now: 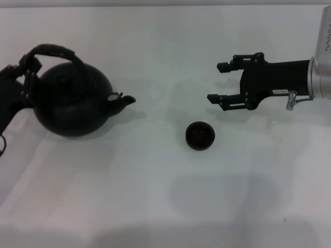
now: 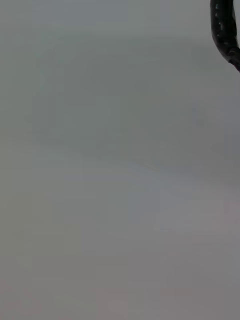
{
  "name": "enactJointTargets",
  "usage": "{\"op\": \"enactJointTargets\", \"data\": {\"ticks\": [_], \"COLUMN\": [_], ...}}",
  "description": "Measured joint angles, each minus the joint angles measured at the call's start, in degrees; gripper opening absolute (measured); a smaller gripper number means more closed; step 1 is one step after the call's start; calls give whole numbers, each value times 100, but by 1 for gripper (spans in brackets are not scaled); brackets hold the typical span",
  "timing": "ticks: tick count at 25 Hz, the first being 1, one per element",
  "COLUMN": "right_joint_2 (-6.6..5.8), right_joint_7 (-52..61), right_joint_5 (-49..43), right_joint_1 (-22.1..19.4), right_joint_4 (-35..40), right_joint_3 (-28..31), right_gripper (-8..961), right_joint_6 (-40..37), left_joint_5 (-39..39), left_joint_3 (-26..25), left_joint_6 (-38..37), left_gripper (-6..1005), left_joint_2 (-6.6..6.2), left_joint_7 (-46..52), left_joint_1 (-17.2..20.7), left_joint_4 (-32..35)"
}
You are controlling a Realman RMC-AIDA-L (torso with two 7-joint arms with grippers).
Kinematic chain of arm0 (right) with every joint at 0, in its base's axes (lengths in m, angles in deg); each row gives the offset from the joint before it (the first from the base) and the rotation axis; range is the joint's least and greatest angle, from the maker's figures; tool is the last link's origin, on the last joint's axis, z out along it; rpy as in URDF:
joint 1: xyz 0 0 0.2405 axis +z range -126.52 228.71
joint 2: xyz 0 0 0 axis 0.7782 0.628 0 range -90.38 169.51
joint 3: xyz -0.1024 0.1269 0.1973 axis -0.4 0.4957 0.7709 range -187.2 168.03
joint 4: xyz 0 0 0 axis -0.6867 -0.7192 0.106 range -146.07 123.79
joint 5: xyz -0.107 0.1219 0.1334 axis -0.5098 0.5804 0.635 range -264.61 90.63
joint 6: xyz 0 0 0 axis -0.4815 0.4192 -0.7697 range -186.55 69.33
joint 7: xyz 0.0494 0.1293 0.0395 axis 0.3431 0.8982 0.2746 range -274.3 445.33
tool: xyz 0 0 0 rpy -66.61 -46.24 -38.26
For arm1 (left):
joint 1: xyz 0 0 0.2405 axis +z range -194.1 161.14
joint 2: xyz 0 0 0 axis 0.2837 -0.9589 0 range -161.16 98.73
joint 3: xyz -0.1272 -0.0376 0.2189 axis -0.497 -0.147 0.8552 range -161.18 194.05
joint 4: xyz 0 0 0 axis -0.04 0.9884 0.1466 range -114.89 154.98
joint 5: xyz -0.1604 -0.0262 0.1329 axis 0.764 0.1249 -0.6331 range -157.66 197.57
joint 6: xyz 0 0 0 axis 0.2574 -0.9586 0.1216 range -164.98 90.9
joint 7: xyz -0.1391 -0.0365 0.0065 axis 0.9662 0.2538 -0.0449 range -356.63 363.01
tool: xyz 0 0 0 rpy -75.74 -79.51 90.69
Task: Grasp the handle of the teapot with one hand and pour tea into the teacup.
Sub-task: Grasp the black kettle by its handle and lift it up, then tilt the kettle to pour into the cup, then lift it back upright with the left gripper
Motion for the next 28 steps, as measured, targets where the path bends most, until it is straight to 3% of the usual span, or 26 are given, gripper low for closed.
{"op": "enactJointTargets", "data": {"ticks": [6,9,12,17,24,28], "right_joint_2": [1,-5,-7,-8,-8,-16], "right_joint_7": [-207,-249,-329,-638,-1007,-1088], "right_joint_5": [509,687,875,1321,1686,1807], "right_joint_1": [-23,-69,-87,-91,-116,-186], "right_joint_4": [-200,-229,-344,-678,-1004,-1017], "right_joint_3": [14,89,191,238,517,695], "right_gripper": [789,789,789,789,789,789], "right_joint_6": [-172,-244,-253,-302,-287,-264], "left_joint_5": [-105,-208,-764,-2260,-4075,-5013], "left_joint_3": [456,748,861,789,742,812], "left_joint_6": [640,1132,1884,2935,3349,3444], "left_gripper": [127,127,126,127,127,127], "left_joint_2": [-176,-240,-258,-136,166,230], "left_joint_7": [730,1335,1966,3488,5264,6227], "left_joint_1": [-232,-127,145,606,1036,1136], "left_joint_4": [670,1436,2626,4527,6404,7089]}}
